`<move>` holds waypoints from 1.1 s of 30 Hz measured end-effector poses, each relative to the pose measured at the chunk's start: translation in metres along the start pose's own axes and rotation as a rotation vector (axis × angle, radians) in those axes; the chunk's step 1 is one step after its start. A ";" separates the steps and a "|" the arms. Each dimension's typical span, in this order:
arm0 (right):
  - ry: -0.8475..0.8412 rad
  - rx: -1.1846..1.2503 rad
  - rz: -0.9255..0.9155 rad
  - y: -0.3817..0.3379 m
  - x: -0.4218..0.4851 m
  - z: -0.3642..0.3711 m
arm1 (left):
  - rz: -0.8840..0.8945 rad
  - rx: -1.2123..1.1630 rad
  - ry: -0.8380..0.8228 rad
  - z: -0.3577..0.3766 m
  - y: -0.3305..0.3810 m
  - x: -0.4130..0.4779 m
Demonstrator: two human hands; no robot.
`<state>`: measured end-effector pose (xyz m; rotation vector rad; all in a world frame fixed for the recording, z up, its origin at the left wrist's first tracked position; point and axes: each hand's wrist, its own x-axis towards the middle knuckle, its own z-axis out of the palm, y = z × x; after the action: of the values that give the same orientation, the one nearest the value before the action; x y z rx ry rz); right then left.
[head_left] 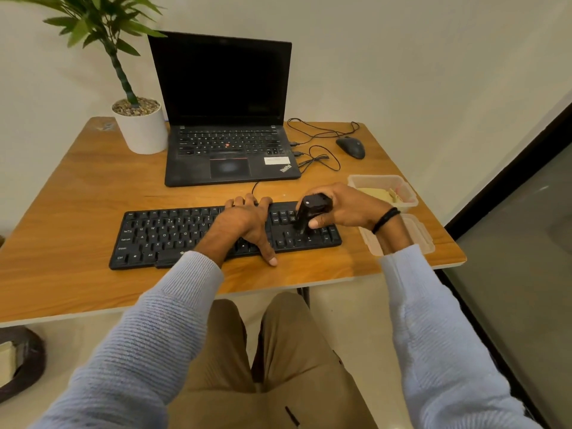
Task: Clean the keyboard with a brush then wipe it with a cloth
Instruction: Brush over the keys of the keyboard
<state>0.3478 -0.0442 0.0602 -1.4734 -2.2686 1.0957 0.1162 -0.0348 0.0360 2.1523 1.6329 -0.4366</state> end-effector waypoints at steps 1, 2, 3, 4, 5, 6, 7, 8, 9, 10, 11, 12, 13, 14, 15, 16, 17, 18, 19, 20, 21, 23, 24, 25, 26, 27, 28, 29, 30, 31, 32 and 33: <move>-0.029 0.040 -0.005 -0.001 -0.007 -0.002 | 0.002 -0.001 -0.003 0.000 0.000 0.000; -0.003 0.057 -0.012 -0.001 -0.011 -0.002 | 0.005 0.003 -0.003 0.000 0.001 0.000; 0.079 0.041 -0.014 0.000 -0.011 0.001 | 0.007 0.010 -0.002 0.000 0.001 0.000; 0.200 0.001 -0.008 0.002 -0.010 0.003 | 0.010 0.017 -0.001 -0.001 0.002 0.000; 0.339 -0.050 0.011 0.004 -0.009 0.006 | 0.014 0.020 0.001 -0.001 0.002 0.000; 0.449 -0.091 0.046 0.006 -0.009 0.007 | 0.017 0.019 0.002 -0.001 0.001 0.000; 0.490 -0.100 0.075 0.007 -0.011 0.009 | 0.019 0.016 0.003 -0.001 0.001 0.000; 0.462 -0.091 0.093 0.007 -0.014 0.010 | 0.018 0.012 0.003 0.000 0.000 0.000; 0.389 -0.067 0.096 0.007 -0.018 0.011 | 0.014 0.008 0.003 0.000 0.000 0.001; 0.309 -0.041 0.099 0.007 -0.022 0.011 | 0.011 0.006 0.001 0.000 0.000 0.001; 0.253 -0.009 0.102 0.005 -0.026 0.012 | 0.011 0.006 0.001 0.000 0.000 0.001; 0.253 0.005 0.115 0.005 -0.029 0.012 | 0.013 0.009 0.001 0.000 0.000 0.001; 0.324 -0.008 0.139 0.006 -0.030 0.012 | 0.016 0.011 0.004 0.000 0.000 0.001; 0.449 -0.039 0.178 0.008 -0.030 0.013 | 0.018 0.013 0.007 0.000 0.000 0.001; 0.578 -0.069 0.215 0.008 -0.031 0.016 | 0.017 0.012 0.009 0.000 0.000 0.001; 0.659 -0.080 0.236 0.007 -0.031 0.020 | 0.014 0.010 0.008 0.001 0.000 0.001; 0.672 -0.076 0.239 0.004 -0.032 0.026 | 0.011 0.006 0.006 0.000 0.000 0.001; 0.631 -0.077 0.227 0.001 -0.032 0.032 | 0.009 0.001 0.001 0.001 0.000 0.002; 0.573 -0.084 0.215 -0.002 -0.032 0.037 | 0.009 -0.002 -0.002 0.001 0.000 0.003; 0.553 -0.097 0.211 -0.003 -0.032 0.042 | 0.010 -0.003 -0.003 0.001 0.000 0.003; 0.597 -0.112 0.227 -0.005 -0.032 0.044 | 0.011 -0.004 -0.001 0.001 0.000 0.003; 0.823 -0.163 0.338 -0.002 -0.032 0.043 | 0.016 -0.008 0.005 0.001 -0.002 0.003; 0.894 -0.186 0.383 0.001 -0.034 0.043 | 0.017 -0.009 0.007 0.002 -0.002 0.003; 0.889 -0.178 0.398 0.002 -0.036 0.043 | 0.017 -0.007 0.009 0.003 -0.002 0.003; 0.826 -0.149 0.385 0.001 -0.039 0.044 | 0.016 -0.004 0.009 0.003 -0.002 0.003; 0.731 -0.087 0.358 -0.001 -0.043 0.045 | 0.015 -0.002 0.008 0.003 -0.002 0.003; 0.641 0.011 0.327 -0.005 -0.046 0.046 | 0.016 -0.002 0.007 0.002 -0.002 0.004; 0.581 0.095 0.310 -0.008 -0.048 0.045 | 0.017 -0.005 0.005 0.001 -0.002 0.005; 0.590 0.100 0.304 -0.007 -0.048 0.046 | 0.019 -0.007 0.005 0.001 -0.001 0.005; 0.659 0.043 0.329 -0.005 -0.047 0.046 | 0.018 -0.009 0.005 0.001 -0.001 0.005; 0.775 -0.027 0.373 -0.002 -0.045 0.046 | 0.017 -0.009 0.006 0.001 -0.001 0.005; 0.892 -0.092 0.424 -0.001 -0.044 0.047 | 0.015 -0.008 0.007 0.002 -0.001 0.005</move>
<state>0.3427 -0.1044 0.0367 -1.9952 -1.4282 0.2662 0.1163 -0.0313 0.0319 2.1614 1.6187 -0.4173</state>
